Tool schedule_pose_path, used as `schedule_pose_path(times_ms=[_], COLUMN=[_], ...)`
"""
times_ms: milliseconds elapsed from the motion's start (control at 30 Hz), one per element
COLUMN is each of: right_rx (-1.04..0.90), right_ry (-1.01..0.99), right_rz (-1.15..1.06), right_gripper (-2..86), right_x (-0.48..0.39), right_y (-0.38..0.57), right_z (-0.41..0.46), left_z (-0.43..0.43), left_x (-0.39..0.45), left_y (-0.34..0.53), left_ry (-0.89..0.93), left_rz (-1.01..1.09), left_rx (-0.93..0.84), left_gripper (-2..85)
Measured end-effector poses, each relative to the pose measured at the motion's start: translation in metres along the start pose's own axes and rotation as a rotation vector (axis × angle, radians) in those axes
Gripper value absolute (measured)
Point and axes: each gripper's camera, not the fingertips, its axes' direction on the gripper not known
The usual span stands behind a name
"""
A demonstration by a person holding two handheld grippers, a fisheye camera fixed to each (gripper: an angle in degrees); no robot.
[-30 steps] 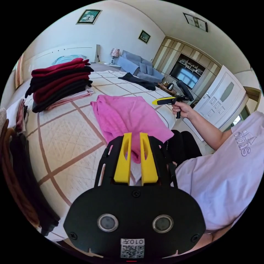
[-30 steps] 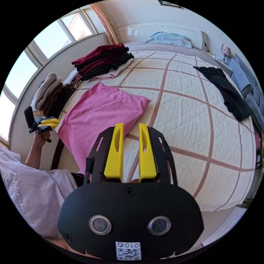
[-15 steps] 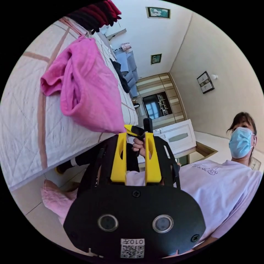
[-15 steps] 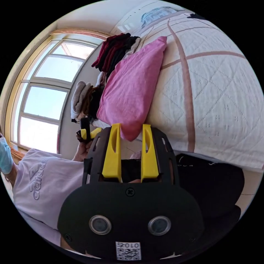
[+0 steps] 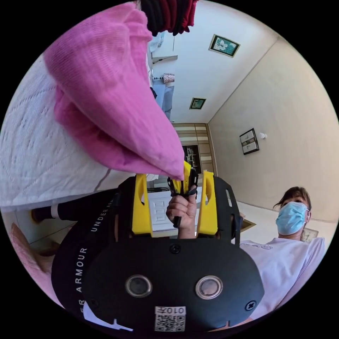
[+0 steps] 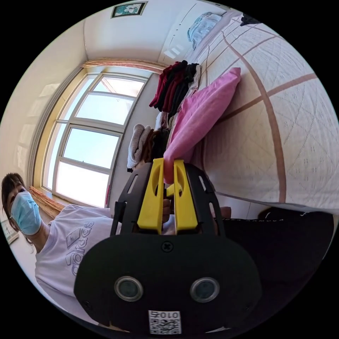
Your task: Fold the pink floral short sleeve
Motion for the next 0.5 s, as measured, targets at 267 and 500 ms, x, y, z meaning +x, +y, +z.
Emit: schedule_pose_path(times_ms=[267,500], right_rx=[-0.028,-0.016], right_ry=[0.078,0.028], right_rz=[-0.052,-0.065], right_gripper=[5.8,10.9], right_x=[0.003,0.047], right_y=[0.015,0.014], right_z=[-0.02,-0.046], left_z=[-0.007,-0.044], left_x=[0.013,0.041], left_y=[-0.008,-0.013], left_ry=[-0.188,-0.244], left_rz=[0.05,0.07], left_rx=[0.049,-0.004], left_gripper=[13.4,10.5])
